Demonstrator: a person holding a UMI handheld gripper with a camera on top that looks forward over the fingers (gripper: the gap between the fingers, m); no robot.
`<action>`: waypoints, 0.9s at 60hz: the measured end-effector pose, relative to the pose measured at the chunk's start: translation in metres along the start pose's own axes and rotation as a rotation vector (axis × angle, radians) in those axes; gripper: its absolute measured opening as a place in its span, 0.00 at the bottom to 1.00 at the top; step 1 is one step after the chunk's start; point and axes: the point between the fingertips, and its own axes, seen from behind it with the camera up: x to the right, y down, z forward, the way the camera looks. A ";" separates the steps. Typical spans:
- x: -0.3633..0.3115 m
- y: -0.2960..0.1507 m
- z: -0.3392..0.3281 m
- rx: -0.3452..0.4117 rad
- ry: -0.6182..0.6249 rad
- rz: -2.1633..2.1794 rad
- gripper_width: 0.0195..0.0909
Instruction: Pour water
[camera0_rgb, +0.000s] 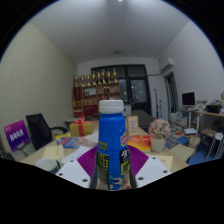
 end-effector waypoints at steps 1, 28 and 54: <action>0.005 0.003 0.005 -0.012 0.009 -0.009 0.36; 0.011 0.040 0.005 -0.066 -0.001 -0.078 0.58; -0.003 0.019 -0.138 -0.174 -0.036 -0.093 0.89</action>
